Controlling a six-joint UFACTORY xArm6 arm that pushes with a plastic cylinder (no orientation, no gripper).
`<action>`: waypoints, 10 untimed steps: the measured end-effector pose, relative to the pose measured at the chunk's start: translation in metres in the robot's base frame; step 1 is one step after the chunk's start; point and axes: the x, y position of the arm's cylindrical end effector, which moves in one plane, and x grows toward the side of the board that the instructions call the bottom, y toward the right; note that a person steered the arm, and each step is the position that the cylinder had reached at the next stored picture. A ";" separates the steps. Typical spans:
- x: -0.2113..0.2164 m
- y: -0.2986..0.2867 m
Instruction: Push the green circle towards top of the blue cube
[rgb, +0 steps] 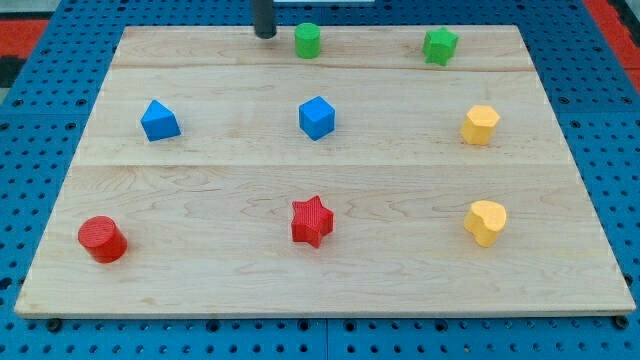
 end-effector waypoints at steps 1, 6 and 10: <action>0.005 0.034; 0.035 0.063; 0.039 0.137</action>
